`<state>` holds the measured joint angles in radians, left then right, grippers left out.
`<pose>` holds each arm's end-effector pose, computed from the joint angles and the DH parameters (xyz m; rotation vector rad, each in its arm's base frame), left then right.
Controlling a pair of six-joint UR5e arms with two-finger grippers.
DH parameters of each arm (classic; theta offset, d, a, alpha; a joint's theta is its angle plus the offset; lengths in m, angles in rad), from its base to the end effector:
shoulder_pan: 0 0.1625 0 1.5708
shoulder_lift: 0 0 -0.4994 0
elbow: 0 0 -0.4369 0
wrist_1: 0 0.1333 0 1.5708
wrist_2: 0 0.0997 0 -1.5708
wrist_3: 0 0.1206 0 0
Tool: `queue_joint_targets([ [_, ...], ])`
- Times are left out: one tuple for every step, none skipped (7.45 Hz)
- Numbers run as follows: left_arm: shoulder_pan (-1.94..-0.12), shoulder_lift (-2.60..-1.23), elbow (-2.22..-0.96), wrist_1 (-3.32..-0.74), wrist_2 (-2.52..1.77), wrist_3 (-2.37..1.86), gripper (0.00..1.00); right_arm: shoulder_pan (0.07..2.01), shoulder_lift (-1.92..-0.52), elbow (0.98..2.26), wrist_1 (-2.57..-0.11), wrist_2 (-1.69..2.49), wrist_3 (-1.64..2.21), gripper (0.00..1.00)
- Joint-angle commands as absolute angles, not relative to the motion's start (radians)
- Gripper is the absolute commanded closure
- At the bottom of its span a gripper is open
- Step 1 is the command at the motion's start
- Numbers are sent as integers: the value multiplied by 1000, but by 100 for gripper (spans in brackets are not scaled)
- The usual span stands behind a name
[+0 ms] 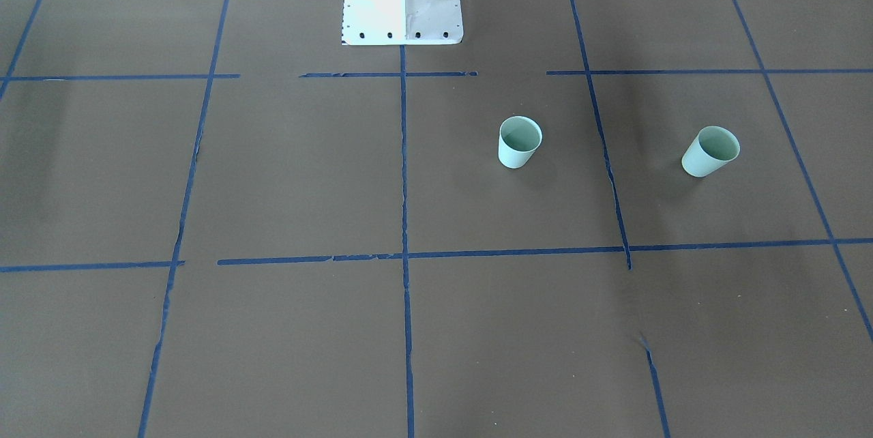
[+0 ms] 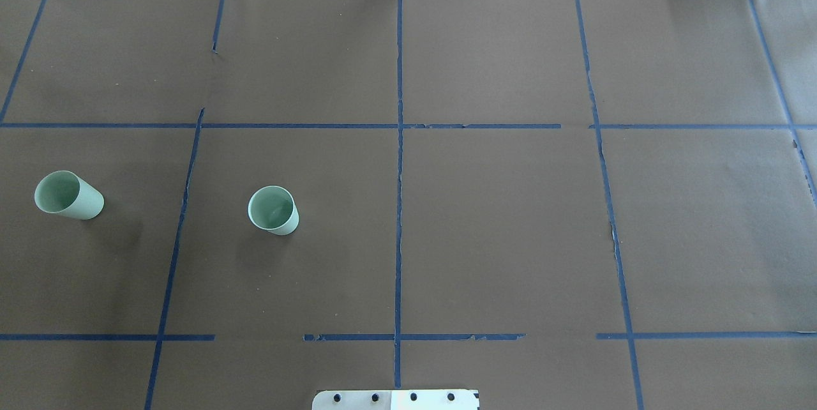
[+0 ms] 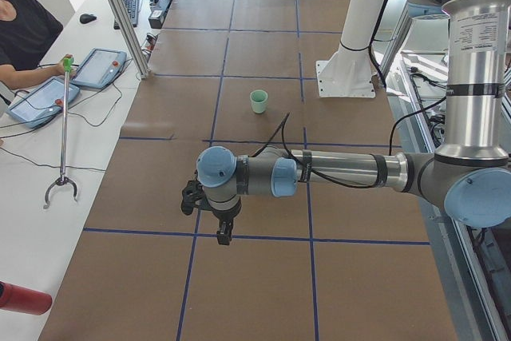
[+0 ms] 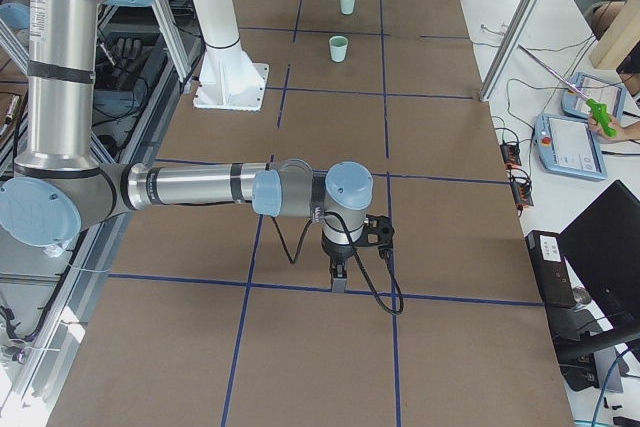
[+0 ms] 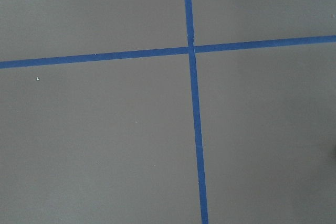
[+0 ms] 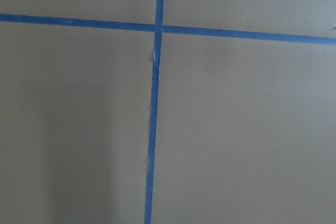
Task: Stack cups
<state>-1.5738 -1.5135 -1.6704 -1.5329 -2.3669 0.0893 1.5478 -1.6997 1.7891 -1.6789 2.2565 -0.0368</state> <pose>-0.0486 -0.5078 0.7265 0.0409 0.7953 0.0834 0.0461 -0.4701 0.7139 -0.0132 -0.6859 -0.0510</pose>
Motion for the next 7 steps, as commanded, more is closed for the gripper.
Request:
queue_joint_targets([
  [-1574,-1522,-1671,-1535,-2359,97,0,1548,-1700,1789,-1678,2256,-37,0],
  [-1575,-1531,-1681,-1545,-2359,89,0,1548,-1700,1789,-1678,2256,-37,0],
  [-1577,-1531,-1687,-1569,-2362,86,0,1548,-1700,1789,-1678,2256,-37,0],
  [-1575,-1548,-1733,-1583,-2346,71,0,1548,-1700,1789,-1680,2256,-37,0],
  [-1574,-1552,-1762,-1585,-2312,-1,0,1548,-1700,1789,-1678,2256,-37,0],
  [-1557,-1546,-1832,-1585,-2310,-134,0,1548,-1701,1790,-1680,2256,-37,0],
  [-1505,-1540,-1860,-1588,-2313,-228,0,1548,-1700,1789,-1680,2256,-35,0],
])
